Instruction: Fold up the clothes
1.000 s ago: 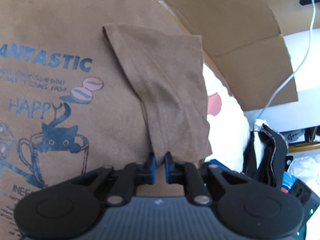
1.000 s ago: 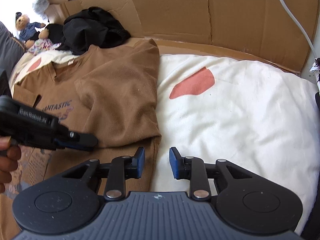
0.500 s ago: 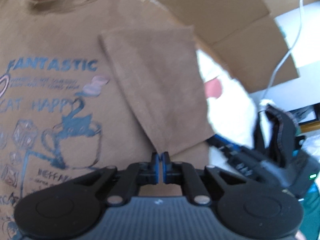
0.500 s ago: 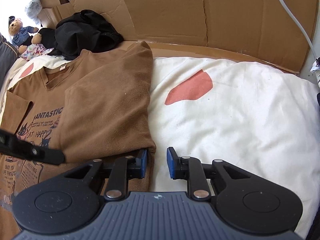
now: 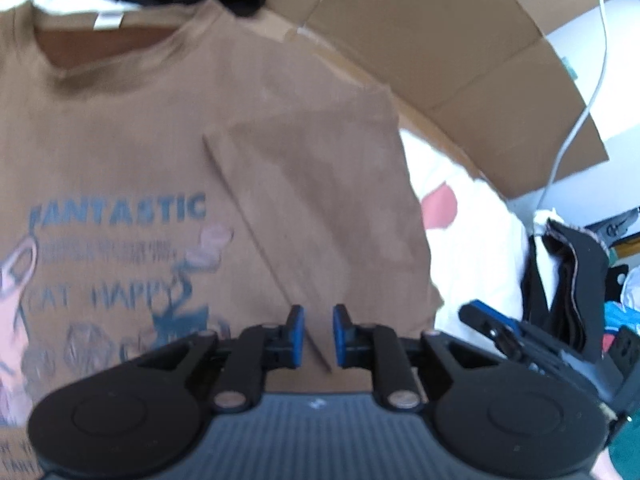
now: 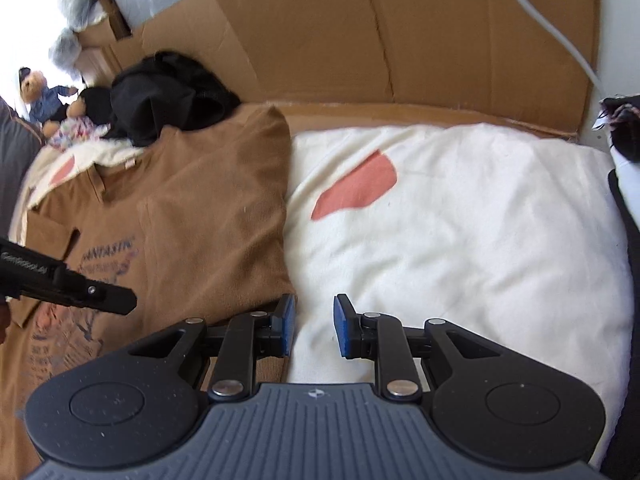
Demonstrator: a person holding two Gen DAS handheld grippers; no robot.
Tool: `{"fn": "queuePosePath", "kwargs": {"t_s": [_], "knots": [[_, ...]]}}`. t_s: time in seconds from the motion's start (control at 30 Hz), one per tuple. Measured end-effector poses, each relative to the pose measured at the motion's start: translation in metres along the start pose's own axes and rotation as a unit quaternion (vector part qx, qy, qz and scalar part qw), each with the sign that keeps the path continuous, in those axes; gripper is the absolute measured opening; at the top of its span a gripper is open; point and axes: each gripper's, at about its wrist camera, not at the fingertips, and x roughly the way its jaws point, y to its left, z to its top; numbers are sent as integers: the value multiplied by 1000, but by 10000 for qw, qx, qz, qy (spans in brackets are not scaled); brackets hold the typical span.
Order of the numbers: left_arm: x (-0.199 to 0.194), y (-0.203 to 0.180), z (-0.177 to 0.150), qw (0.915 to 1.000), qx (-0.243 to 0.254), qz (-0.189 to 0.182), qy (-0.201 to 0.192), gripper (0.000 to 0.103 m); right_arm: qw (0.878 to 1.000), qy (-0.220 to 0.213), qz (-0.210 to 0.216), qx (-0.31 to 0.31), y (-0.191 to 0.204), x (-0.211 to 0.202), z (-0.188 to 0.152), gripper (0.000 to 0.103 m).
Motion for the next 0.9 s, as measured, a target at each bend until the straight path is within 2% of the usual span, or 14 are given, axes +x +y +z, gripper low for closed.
{"fn": "queuePosePath", "kwargs": {"t_s": [0.17, 0.27, 0.4, 0.6, 0.73, 0.87, 0.9], "knots": [[3, -5, 28, 9987, 301, 86, -392, 15, 9997, -95, 180, -120, 12, 7, 10, 24], [3, -5, 44, 9958, 525, 311, -686, 17, 9993, -69, 292, -224, 23, 15, 13, 24], [7, 7, 65, 9940, 509, 438, -867, 18, 9981, 7, 405, -472, 40, 28, 13, 24], [18, 32, 78, 9967, 361, 373, -626, 17, 9964, 230, 409, -713, 50, 42, 4, 24], [19, 47, 75, 9967, 342, 418, -599, 5, 9953, 374, 382, -807, 47, 45, -5, 23], [9, 53, 70, 9964, 329, 485, -618, 6, 9936, 504, 371, -936, 48, 38, -11, 23], [9, 53, 70, 9959, 361, 539, -630, 12, 9936, 523, 370, -934, 48, 36, -11, 23]]}}
